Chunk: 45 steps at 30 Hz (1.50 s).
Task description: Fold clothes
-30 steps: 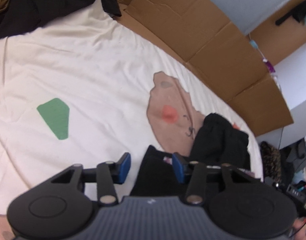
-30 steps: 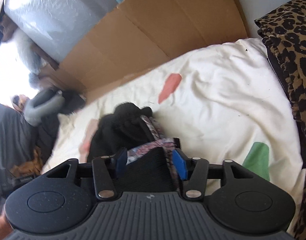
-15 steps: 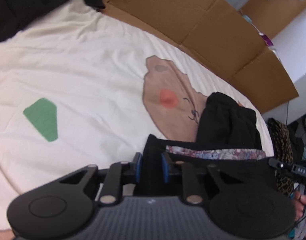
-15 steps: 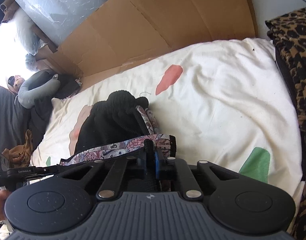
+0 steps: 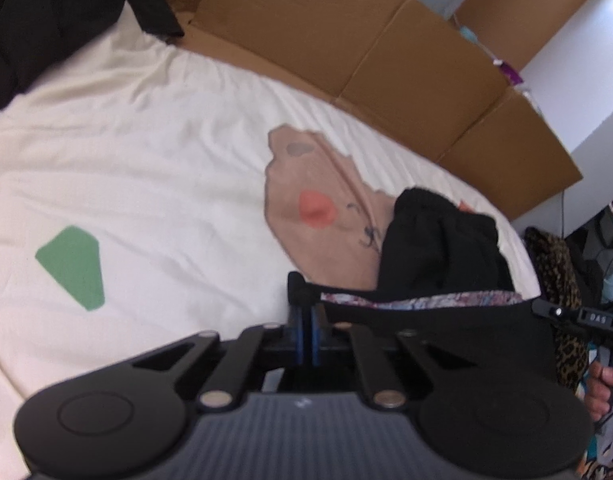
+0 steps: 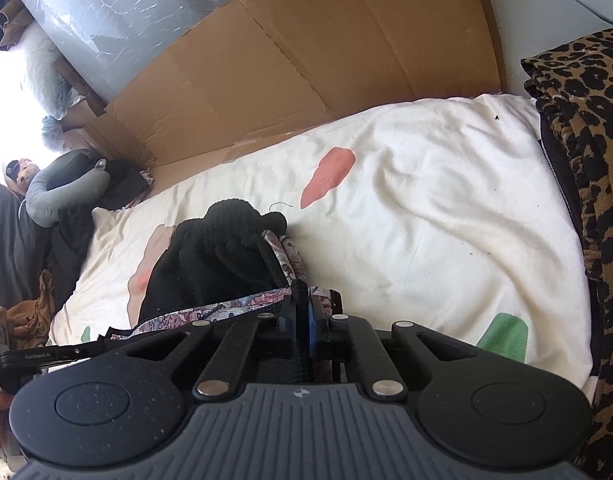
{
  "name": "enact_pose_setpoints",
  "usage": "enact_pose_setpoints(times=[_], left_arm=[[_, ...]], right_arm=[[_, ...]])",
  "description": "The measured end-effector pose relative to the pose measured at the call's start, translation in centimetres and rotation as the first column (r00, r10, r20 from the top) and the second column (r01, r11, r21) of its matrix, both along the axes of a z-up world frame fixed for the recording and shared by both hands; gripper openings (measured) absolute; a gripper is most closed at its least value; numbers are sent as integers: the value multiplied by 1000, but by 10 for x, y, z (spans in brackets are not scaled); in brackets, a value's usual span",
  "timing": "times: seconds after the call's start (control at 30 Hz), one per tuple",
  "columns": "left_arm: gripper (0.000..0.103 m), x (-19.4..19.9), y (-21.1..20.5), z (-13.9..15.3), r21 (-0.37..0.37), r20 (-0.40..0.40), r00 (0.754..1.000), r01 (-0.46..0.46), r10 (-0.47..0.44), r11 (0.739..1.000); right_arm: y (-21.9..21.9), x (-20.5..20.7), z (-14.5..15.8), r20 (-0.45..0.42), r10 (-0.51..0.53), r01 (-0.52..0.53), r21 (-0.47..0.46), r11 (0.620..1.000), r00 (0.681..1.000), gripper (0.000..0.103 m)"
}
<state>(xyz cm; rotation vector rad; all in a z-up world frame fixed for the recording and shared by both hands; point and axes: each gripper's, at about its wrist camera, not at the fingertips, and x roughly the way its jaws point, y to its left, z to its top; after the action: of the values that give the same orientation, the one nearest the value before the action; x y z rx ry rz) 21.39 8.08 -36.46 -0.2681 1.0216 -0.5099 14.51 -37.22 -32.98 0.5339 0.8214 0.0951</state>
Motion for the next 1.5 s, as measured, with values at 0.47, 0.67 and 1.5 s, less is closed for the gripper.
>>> enact_pose_setpoints(times=[0.47, 0.67, 1.5], left_arm=[[10, 5, -21, -1, 134, 43, 996, 75, -82, 988], [10, 5, -25, 1, 142, 79, 991, 98, -110, 985], [2, 21, -26, -8, 119, 119, 988, 84, -98, 989]], right_arm=[[-1, 10, -9, -26, -19, 19, -5, 1000, 999, 4], [-2, 7, -13, -40, -21, 21, -3, 1000, 999, 4], [-4, 10, -20, -60, -34, 34, -8, 999, 998, 4]])
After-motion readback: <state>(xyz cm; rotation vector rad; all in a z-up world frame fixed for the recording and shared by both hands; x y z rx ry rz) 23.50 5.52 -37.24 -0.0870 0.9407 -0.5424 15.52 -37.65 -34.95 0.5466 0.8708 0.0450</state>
